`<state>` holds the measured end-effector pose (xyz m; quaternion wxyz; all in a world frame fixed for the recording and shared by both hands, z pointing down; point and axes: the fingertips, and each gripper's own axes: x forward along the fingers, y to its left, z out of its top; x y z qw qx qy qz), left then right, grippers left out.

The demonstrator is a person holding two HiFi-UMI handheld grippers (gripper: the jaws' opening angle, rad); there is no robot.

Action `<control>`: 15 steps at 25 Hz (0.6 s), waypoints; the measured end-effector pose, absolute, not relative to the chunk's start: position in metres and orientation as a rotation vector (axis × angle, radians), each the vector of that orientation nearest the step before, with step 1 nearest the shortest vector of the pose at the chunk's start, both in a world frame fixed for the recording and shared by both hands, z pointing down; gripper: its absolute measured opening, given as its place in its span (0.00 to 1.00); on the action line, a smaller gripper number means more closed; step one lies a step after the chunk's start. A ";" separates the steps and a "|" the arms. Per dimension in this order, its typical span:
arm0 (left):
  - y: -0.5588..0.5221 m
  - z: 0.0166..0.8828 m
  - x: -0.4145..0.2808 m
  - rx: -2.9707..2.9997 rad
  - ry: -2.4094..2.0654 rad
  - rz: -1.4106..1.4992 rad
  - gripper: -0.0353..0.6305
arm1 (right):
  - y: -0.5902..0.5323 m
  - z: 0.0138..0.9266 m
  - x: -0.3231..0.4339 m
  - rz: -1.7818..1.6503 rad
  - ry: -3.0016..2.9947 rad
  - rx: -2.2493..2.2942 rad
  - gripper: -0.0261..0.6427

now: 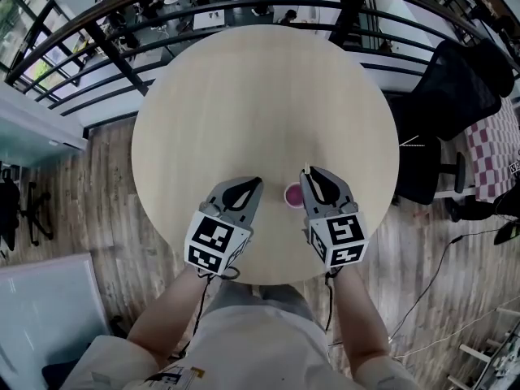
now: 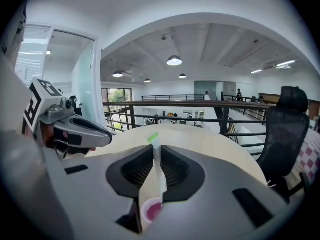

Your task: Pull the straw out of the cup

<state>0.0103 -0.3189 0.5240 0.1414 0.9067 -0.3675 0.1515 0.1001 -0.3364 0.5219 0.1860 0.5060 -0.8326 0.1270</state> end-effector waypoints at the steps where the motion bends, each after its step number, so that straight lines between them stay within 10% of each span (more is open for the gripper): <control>1: -0.318 0.511 0.012 2.639 -1.066 0.422 0.07 | -0.334 0.509 0.102 0.345 -2.358 1.432 0.12; 15: -0.270 0.331 0.021 2.887 -1.094 0.066 0.07 | -0.263 0.300 0.121 -0.007 -2.620 1.591 0.12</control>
